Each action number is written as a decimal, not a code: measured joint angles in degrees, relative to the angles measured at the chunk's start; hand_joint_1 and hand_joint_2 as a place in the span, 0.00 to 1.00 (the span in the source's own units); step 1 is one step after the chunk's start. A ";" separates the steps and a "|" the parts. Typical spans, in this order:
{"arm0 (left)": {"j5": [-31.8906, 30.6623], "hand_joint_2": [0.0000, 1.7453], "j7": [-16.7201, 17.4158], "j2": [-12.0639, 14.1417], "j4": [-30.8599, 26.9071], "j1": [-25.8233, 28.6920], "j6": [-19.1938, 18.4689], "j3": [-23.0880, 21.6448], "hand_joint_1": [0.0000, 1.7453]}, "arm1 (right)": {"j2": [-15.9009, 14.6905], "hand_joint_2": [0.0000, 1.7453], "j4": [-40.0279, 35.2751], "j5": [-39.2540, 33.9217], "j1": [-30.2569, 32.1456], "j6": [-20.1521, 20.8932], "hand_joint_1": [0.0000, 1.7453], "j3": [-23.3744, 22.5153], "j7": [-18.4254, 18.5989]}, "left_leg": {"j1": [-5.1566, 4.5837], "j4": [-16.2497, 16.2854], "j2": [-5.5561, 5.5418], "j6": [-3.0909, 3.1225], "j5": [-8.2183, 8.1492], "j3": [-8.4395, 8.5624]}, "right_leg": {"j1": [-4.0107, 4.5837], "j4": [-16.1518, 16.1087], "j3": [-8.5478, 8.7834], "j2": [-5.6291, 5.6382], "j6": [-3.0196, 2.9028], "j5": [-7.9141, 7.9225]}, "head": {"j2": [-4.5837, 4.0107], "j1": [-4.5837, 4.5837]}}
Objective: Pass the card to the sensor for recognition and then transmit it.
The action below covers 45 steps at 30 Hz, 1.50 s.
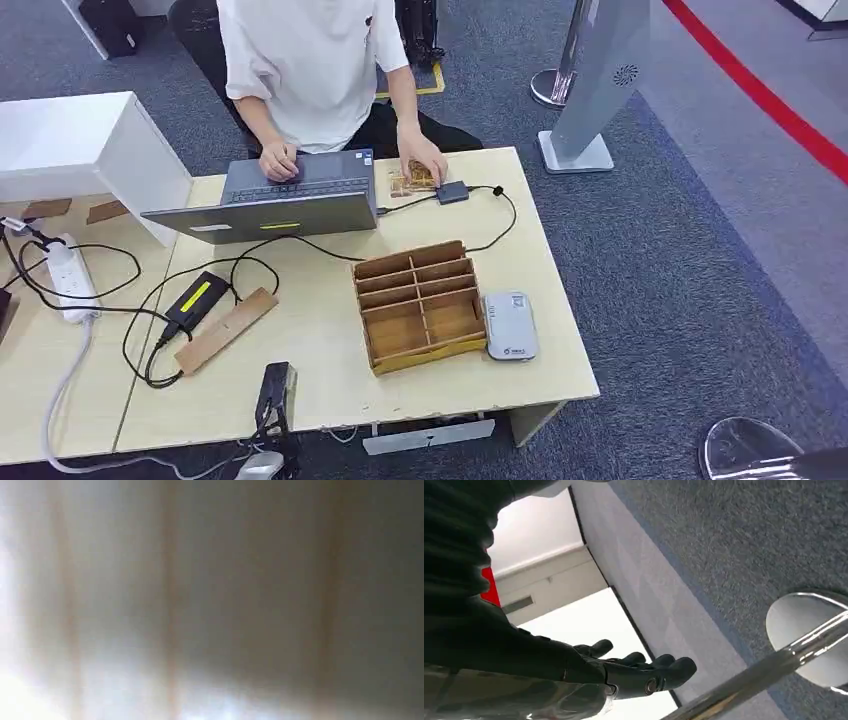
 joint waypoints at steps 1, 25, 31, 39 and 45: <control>0.02 1.00 -0.59 -0.09 -0.07 0.06 0.50 0.39 0.00 | 0.37 1.00 0.09 -0.02 0.28 0.26 0.00 -0.22 0.09 | 0.00 0.00 0.00 -0.07 -0.04 0.00 | 0.00 0.00 0.00 0.00 0.00 -0.01 | -0.02 -0.02; -4.02 1.00 -36.85 2.84 8.31 22.39 -12.04 2.25 0.00 | 11.32 1.00 1.44 -11.17 7.50 -8.81 0.00 -15.04 -0.61 | 0.05 -0.03 0.23 -0.31 -1.73 1.71 | 0.04 0.01 1.69 0.23 -0.08 -1.65 | -0.02 0.00; -4.28 1.00 -36.85 3.06 8.31 22.90 -13.20 2.23 0.00 | 11.95 1.00 1.44 -10.56 7.69 -9.03 0.00 -15.63 -1.14 | 0.05 -0.03 0.22 -0.28 -1.75 1.71 | 0.03 0.01 1.70 0.23 -0.08 -1.65 | -0.02 -0.02; 3.83 1.00 -31.83 4.72 12.85 22.28 -15.15 2.34 0.00 | 13.90 1.00 1.07 -8.57 8.28 -8.46 0.00 -16.17 -3.13 | 0.07 -0.04 0.23 -0.30 -1.75 1.76 | 0.06 0.02 1.70 0.25 -0.11 -1.67 | -0.02 0.00; 9.38 1.00 -15.75 7.08 12.52 22.69 -15.04 2.49 0.00 | 15.06 1.00 0.85 -5.95 8.38 -6.86 0.00 -16.46 -4.35 | 0.08 -0.04 0.24 -0.33 -1.73 1.78 | 0.07 0.03 1.73 0.25 -0.14 -1.69 | -0.02 -0.02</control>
